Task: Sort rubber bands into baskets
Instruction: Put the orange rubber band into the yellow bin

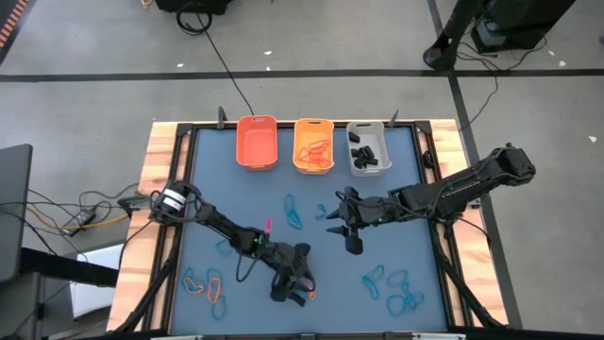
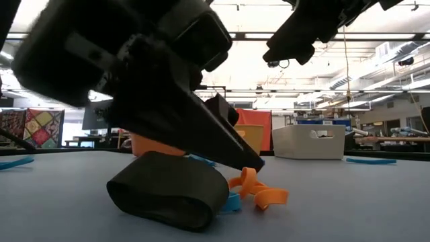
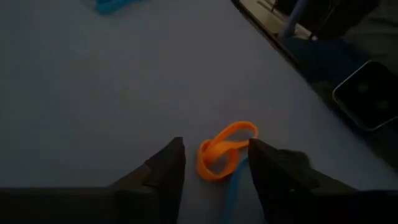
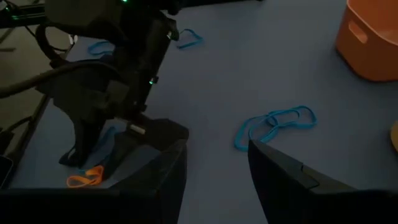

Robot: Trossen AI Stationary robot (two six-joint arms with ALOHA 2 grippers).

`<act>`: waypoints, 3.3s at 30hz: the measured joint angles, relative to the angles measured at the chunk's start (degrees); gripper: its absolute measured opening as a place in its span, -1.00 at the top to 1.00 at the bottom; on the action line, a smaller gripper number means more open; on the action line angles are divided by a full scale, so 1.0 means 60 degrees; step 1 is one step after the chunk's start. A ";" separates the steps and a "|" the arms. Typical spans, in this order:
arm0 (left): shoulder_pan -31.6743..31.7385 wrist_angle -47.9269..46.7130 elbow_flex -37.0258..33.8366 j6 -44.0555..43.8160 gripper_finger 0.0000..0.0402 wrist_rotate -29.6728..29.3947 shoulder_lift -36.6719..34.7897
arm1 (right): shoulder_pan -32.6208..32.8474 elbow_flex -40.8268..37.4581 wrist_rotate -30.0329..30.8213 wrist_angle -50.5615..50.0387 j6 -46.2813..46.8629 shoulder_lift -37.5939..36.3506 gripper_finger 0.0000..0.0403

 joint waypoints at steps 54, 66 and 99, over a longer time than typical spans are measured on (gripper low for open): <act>-0.0238 0.0278 0.0912 -0.0966 0.96 -0.5041 -0.0146 | 0.1376 -0.2446 -0.0815 0.2874 0.1238 0.0384 0.17; 0.0122 0.0675 0.0982 -0.0563 0.96 -0.5442 -0.0379 | 0.1435 -0.2823 -0.1146 0.5574 0.1519 0.2049 0.19; 0.0960 -0.4699 0.0986 -0.2029 0.29 -0.5804 -0.2527 | -0.1451 -0.2425 -0.1679 0.5084 -0.0431 0.1883 0.96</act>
